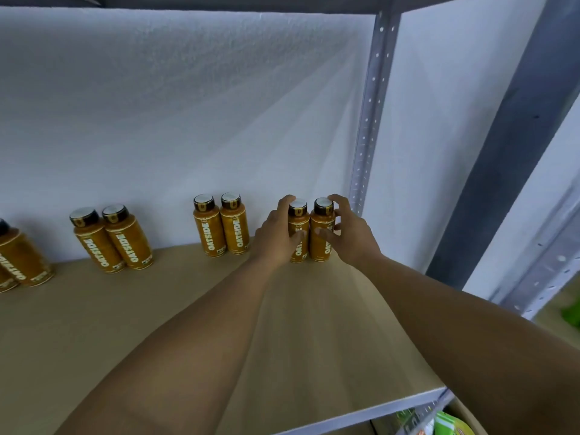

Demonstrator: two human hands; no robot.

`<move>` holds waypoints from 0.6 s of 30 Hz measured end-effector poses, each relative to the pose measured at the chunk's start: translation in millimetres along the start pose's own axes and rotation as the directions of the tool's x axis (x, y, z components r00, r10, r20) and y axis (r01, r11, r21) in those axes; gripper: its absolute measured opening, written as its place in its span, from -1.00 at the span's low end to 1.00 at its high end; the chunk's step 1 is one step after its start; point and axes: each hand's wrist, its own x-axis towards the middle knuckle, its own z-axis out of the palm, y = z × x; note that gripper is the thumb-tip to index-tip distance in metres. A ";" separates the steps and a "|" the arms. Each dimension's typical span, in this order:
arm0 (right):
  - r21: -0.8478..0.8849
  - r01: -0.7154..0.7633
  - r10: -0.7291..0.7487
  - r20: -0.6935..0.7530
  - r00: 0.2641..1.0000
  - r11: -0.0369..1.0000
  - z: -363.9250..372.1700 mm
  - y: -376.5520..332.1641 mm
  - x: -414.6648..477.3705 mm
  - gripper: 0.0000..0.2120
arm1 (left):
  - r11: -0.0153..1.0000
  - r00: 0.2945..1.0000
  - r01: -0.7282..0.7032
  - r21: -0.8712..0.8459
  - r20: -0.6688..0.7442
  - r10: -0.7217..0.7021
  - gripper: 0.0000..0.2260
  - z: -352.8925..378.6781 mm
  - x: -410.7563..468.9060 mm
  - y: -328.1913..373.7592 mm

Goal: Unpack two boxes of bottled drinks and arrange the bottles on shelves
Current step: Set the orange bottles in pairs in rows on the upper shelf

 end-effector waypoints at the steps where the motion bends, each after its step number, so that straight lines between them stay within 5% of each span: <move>1: -0.010 -0.002 0.002 -0.007 1.000 1.000 0.5 1.2 3.3 -0.36 | 1.000 1.000 -0.002 0.001 -0.003 0.002 -0.33 1.6 3.6 -0.1; 18: 0.007 -0.057 0.057 -0.054 0.997 0.998 4.5 8.0 39.2 -0.35 | 1.000 1.000 0.005 -0.014 -0.007 -0.005 -0.33 12.1 32.3 2.4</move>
